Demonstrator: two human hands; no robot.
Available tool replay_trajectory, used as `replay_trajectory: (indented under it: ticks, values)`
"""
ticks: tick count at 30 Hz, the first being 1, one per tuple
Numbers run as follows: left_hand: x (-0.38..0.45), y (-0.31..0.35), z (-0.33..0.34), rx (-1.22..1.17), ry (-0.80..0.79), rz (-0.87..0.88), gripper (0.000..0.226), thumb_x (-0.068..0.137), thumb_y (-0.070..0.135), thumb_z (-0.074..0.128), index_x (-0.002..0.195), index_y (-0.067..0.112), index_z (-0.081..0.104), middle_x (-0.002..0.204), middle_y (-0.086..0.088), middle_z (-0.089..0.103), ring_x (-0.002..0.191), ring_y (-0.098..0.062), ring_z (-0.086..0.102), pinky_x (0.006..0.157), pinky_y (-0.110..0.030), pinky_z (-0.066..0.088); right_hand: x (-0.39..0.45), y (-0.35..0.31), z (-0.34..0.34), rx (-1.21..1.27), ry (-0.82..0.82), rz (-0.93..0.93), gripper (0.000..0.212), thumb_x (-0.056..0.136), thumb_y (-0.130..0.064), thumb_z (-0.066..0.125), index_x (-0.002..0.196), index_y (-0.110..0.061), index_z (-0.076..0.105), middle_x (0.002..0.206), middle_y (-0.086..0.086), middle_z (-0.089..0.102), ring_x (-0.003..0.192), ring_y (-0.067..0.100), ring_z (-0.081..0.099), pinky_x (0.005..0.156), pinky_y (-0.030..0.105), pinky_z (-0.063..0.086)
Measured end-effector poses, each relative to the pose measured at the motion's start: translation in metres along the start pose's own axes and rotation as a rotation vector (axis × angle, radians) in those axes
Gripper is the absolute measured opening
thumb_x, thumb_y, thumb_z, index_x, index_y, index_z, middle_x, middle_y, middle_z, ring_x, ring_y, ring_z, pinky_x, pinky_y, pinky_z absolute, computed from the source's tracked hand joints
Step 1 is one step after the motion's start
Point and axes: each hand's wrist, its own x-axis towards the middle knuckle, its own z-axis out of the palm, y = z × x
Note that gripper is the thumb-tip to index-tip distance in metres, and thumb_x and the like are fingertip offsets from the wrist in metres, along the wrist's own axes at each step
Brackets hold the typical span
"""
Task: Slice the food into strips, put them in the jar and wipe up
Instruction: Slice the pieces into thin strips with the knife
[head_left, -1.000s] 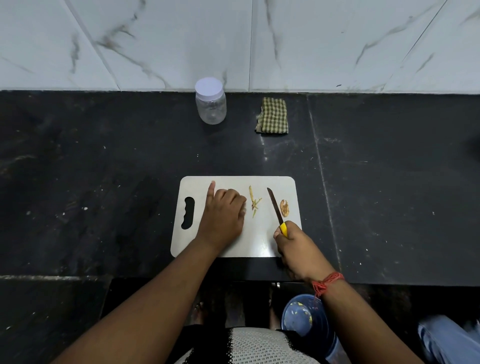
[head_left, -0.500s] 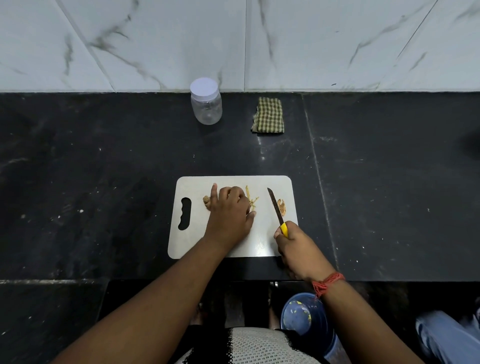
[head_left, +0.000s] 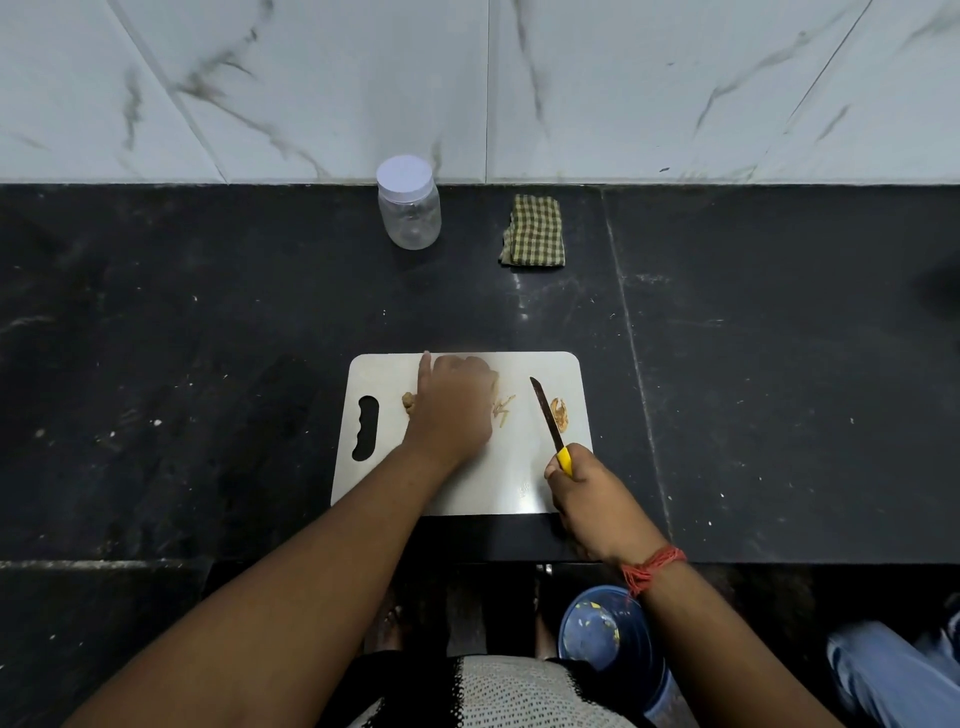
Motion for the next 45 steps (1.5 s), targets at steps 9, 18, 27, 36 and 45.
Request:
replay_trajectory:
  ticks: [9, 18, 27, 36, 45]
  values:
    - [0.018, -0.006, -0.012, 0.077, -0.086, 0.2, 0.027, 0.097, 0.019, 0.051, 0.113, 0.029, 0.071, 0.128, 0.009, 0.061, 0.123, -0.023, 0.045, 0.122, -0.056, 0.011, -0.001, 0.0, -0.002, 0.007, -0.009, 0.017, 0.02, 0.097, -0.034, 0.045, 0.084, -0.019, 0.043, 0.069, 0.005, 0.049, 0.06, 0.023, 0.045, 0.056, 0.036, 0.039]
    - [0.009, -0.015, -0.003, -0.03, -0.067, 0.178, 0.021, 0.093, 0.015, 0.057, 0.104, 0.023, 0.074, 0.108, 0.003, 0.06, 0.1, -0.022, 0.057, 0.118, -0.047, 0.022, -0.002, -0.003, -0.005, 0.018, -0.005, 0.007, 0.02, 0.099, -0.029, 0.044, 0.085, -0.015, 0.043, 0.069, 0.003, 0.048, 0.059, 0.019, 0.043, 0.055, 0.031, 0.036]
    - [-0.006, 0.008, -0.006, -0.252, -0.054, -0.01, 0.037, 0.099, 0.011, 0.05, 0.134, 0.017, 0.06, 0.126, -0.003, 0.057, 0.118, -0.023, 0.053, 0.121, -0.049, 0.022, 0.003, -0.011, -0.004, 0.017, -0.015, 0.011, 0.017, 0.099, -0.03, 0.044, 0.09, -0.016, 0.044, 0.069, 0.006, 0.049, 0.053, 0.018, 0.041, 0.046, 0.028, 0.033]
    - [0.006, 0.028, 0.001, -0.028, -0.1, -0.036, 0.051, 0.098, 0.038, 0.057, 0.145, 0.022, 0.045, 0.142, -0.005, 0.055, 0.127, -0.022, 0.055, 0.122, -0.051, 0.019, 0.003, -0.011, -0.004, 0.01, -0.002, -0.009, 0.016, 0.098, -0.027, 0.045, 0.089, -0.014, 0.045, 0.07, 0.005, 0.049, 0.056, 0.018, 0.041, 0.049, 0.029, 0.032]
    - [0.005, 0.028, 0.005, 0.004, -0.015, -0.029, 0.055, 0.094, 0.043, 0.059, 0.143, 0.023, 0.047, 0.138, -0.004, 0.053, 0.124, -0.023, 0.052, 0.112, -0.043, 0.034, 0.003, -0.007, -0.008, 0.019, 0.0, -0.001, 0.018, 0.098, -0.03, 0.044, 0.087, -0.016, 0.043, 0.07, 0.006, 0.048, 0.055, 0.019, 0.04, 0.048, 0.029, 0.031]
